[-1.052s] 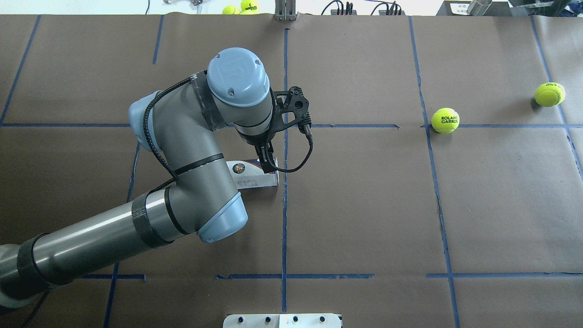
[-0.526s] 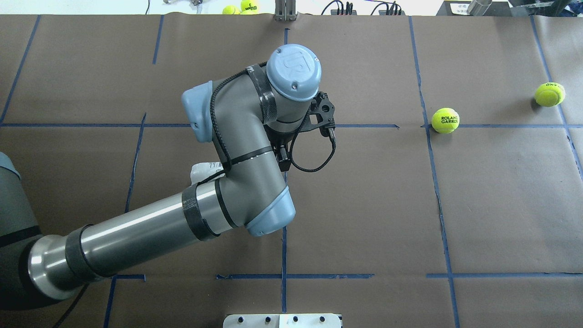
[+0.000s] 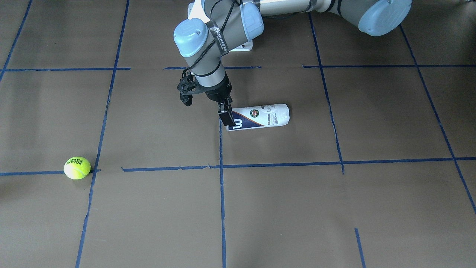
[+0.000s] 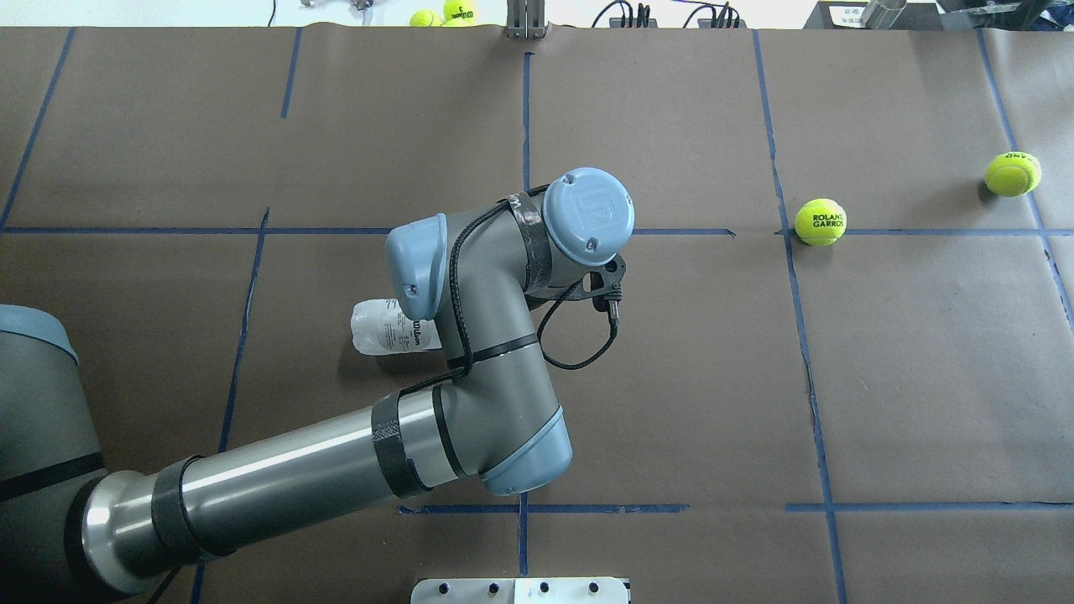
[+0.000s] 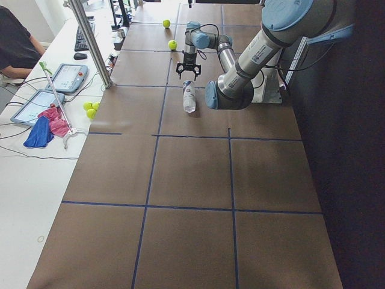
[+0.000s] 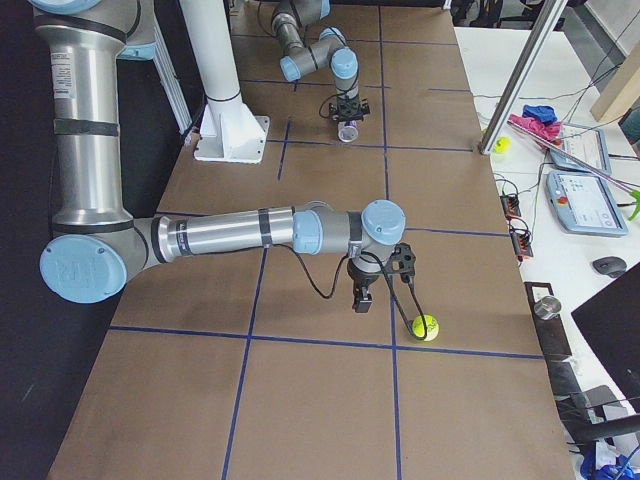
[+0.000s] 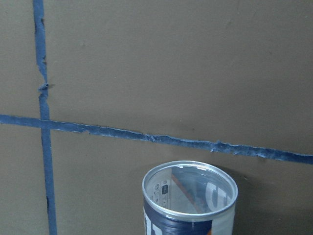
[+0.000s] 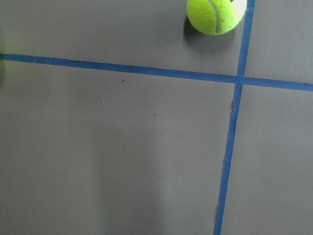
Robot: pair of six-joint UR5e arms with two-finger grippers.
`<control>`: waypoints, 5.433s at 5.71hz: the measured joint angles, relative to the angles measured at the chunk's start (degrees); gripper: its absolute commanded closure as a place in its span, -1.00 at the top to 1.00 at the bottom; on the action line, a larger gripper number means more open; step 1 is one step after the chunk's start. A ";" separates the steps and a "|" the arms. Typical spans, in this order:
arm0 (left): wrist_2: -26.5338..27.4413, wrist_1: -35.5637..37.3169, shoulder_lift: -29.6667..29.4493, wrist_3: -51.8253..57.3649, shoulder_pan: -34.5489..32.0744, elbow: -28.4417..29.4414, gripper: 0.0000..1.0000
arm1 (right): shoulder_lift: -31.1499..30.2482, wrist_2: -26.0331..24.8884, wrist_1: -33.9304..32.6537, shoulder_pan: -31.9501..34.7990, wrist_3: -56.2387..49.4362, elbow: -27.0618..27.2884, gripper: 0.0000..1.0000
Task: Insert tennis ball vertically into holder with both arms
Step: 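Grasp the can with the left gripper and tip it upright, then lift the upright can with the left gripper toward the table center, then hold the can with the left gripper while the right gripper grasps a tennis ball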
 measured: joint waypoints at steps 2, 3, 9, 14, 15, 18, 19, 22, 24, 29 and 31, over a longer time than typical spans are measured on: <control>0.36 -0.62 0.93 -0.40 0.75 0.48 1.00 | -0.04 0.36 0.00 0.00 0.07 0.06 1.00; 0.42 -1.62 1.36 -0.79 0.80 0.58 1.00 | -0.04 0.83 0.00 0.00 0.08 0.06 1.00; 1.12 -6.99 3.15 -1.17 1.69 2.60 0.92 | -0.05 1.24 0.00 0.00 0.09 0.24 1.00; 4.96 -9.02 4.05 -1.19 1.46 0.89 0.03 | -0.05 2.88 0.09 0.00 0.11 0.49 1.00; 5.01 -9.77 4.56 -2.15 0.74 -2.97 0.03 | -0.05 2.90 0.09 0.00 0.09 0.50 1.00; 4.86 -29.70 8.00 -15.97 -2.62 -9.33 0.05 | -0.03 3.75 0.09 0.00 0.09 0.55 1.00; 4.76 -41.00 10.22 -23.51 -4.03 -9.54 0.05 | 0.13 4.03 0.09 0.00 0.09 0.64 1.00; 4.95 -74.22 21.23 -40.22 -5.58 -9.33 0.05 | 1.64 4.56 0.09 -0.94 0.09 4.94 1.00; 5.86 -85.95 24.25 -41.43 -5.28 -8.55 0.06 | 6.36 4.53 0.11 -4.44 2.53 7.12 1.00; 10.34 -93.37 24.21 -41.69 -3.07 -8.36 0.10 | 15.72 -13.09 25.74 -19.85 44.56 -0.44 1.00; 10.42 -93.27 24.19 -41.69 -3.04 -8.38 0.10 | 15.45 -21.47 33.29 -25.12 49.18 -4.46 1.00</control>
